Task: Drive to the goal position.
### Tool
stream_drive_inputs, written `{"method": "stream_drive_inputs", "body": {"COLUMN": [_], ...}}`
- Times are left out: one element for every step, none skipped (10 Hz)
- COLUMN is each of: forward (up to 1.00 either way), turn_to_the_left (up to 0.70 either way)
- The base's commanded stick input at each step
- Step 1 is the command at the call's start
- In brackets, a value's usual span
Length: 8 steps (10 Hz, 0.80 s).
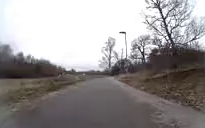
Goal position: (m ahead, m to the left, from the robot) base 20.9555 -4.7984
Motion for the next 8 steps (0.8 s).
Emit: {"method": "stream_drive_inputs", "body": {"forward": [1.0, 1.0, 1.0, 1.0, 1.0, 1.0, 1.0, 1.0], "turn_to_the_left": [0.0, 0.0, 0.12, 0.4, 0.4, 0.3, 0.14, 0.0]}}
